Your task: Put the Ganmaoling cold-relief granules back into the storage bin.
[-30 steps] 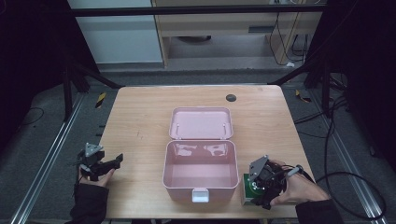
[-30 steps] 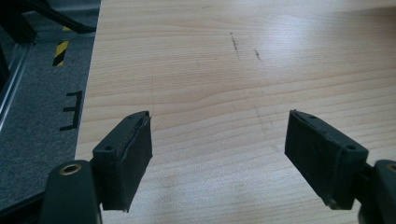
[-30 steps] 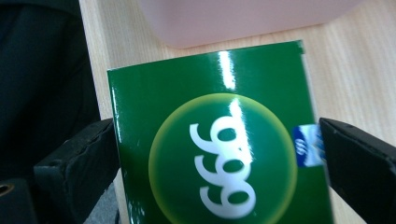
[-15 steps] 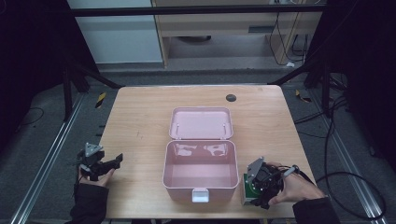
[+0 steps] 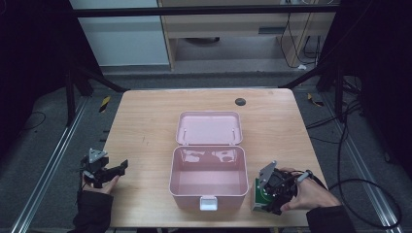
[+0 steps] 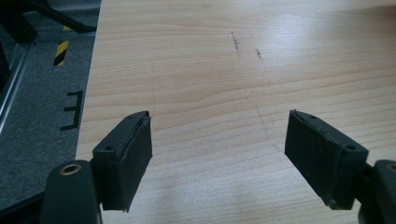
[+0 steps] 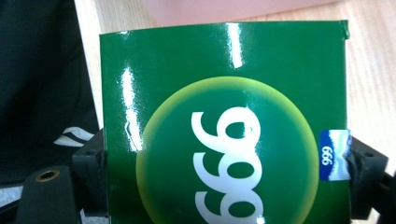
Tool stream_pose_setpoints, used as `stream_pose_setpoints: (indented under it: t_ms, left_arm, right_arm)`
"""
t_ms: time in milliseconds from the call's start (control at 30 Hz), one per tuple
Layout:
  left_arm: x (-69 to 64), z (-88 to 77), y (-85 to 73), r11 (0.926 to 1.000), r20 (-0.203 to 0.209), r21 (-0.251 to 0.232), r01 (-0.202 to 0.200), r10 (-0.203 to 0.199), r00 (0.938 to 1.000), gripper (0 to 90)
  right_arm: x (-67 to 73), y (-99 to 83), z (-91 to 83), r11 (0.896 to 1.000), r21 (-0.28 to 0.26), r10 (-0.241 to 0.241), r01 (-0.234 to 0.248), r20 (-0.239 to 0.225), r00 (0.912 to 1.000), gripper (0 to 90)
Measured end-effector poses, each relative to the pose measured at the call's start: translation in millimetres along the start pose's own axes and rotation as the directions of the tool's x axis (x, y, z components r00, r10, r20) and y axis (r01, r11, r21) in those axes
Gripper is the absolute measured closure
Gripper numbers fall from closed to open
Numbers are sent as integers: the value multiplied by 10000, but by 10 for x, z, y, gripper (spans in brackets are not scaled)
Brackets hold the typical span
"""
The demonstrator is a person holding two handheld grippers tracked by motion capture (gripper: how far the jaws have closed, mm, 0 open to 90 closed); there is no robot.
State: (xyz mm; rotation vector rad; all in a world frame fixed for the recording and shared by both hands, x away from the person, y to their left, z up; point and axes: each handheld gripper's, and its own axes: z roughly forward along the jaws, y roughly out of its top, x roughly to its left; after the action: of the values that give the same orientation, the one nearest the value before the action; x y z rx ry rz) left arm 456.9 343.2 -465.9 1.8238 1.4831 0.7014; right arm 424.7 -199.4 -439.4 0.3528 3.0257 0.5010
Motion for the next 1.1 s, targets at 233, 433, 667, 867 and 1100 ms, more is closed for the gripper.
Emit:
stream_pose_setpoints:
  t_ms: [233, 433, 667, 867, 1100]
  left_arm:
    - [-2, 3, 0, 10000, 0, 21, -10, 10, 10000, 226]
    - [-1, 7, -1, 10000, -5, 55, -13, 13, 10000, 226]
    - [-2, 8, -2, 10000, 5, 67, -15, 15, 10000, 226]
    - [-3, 7, -1, 10000, 1, 80, -28, 28, 10000, 226]
    - [-4, 6, -1, 10000, 15, 53, -30, 30, 10000, 226]
  right_arm:
    - [14, -11, -255, 9992, -364, 158, -144, 396, 9991, 159]
    - [-4, 1, -504, 9965, -822, 211, -161, 607, 9979, 158]
    - [-29, 69, -763, 9944, -1049, 201, -108, 878, 9959, 158]
    - [-71, 168, -970, 9955, -946, 79, 22, 1062, 9943, 158]
    - [-104, 316, -1165, 9928, -1186, -25, 175, 1261, 9920, 158]
